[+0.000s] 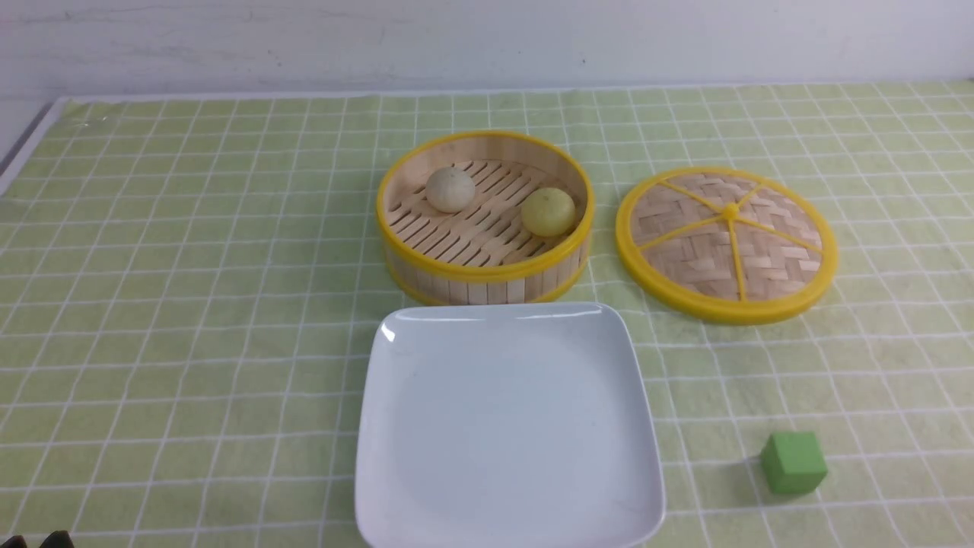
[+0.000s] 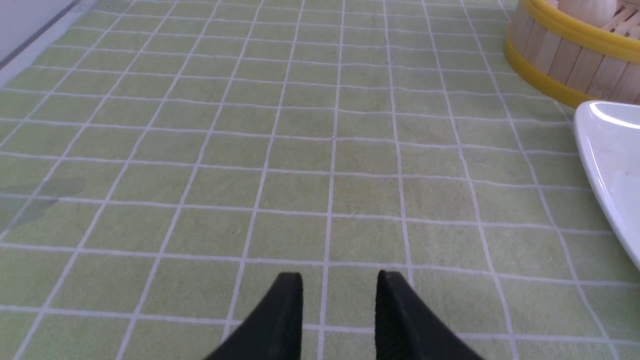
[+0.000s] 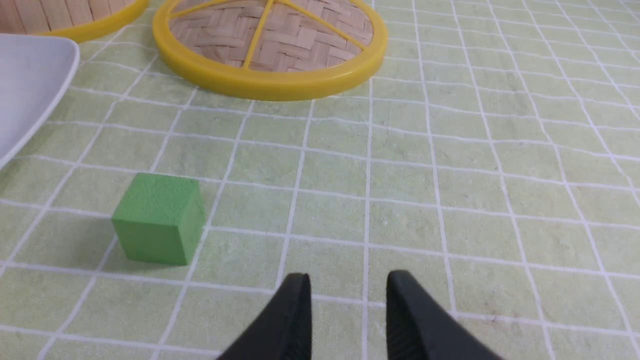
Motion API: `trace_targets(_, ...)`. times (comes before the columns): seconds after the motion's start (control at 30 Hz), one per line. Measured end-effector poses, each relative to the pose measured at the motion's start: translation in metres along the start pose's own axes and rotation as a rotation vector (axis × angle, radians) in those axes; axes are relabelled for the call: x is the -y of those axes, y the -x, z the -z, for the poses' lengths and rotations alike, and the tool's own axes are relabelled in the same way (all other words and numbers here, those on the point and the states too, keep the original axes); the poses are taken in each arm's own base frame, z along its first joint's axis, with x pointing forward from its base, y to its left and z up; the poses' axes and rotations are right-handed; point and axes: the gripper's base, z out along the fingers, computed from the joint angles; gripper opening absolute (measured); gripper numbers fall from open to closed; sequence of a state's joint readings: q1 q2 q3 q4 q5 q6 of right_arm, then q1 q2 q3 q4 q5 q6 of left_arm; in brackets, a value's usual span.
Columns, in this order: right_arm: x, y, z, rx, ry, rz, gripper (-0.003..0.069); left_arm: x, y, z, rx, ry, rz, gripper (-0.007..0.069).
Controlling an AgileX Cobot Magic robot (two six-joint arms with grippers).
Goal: Put the steamed buns into the plate on the green tablecloth.
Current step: 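Reach toward a bun in the bamboo steamer with the right gripper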
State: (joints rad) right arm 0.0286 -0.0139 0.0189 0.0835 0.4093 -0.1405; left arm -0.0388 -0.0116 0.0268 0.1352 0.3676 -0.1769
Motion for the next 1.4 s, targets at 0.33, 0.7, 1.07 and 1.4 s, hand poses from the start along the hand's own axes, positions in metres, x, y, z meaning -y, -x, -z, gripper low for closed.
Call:
trace_targets(0.33, 0.000, 0.000, 0.000, 0.000, -0.001, 0.003, 0.0239, 0.000, 0.000, 0.000, 0.000, 0.000, 0.000, 0.0241)
trace_targets(0.7, -0.008, 0.002, 0.000, 0.010, 0.086, -0.321, 0.0239, 0.008, 0.000, 0.000, -0.023, -0.083, 0.435, 0.0241)
trace_targets(1.07, -0.018, 0.017, 0.003, 0.079, 0.271, -0.954, 0.0227, 0.019, 0.008, 0.004, -0.075, -0.208, 1.092, 0.0207)
trace_targets(1.4, -0.010, 0.122, 0.018, 0.013, 0.202, -0.489, -0.0006, 0.024, 0.097, 0.034, -0.292, -0.132, 0.632, 0.0002)
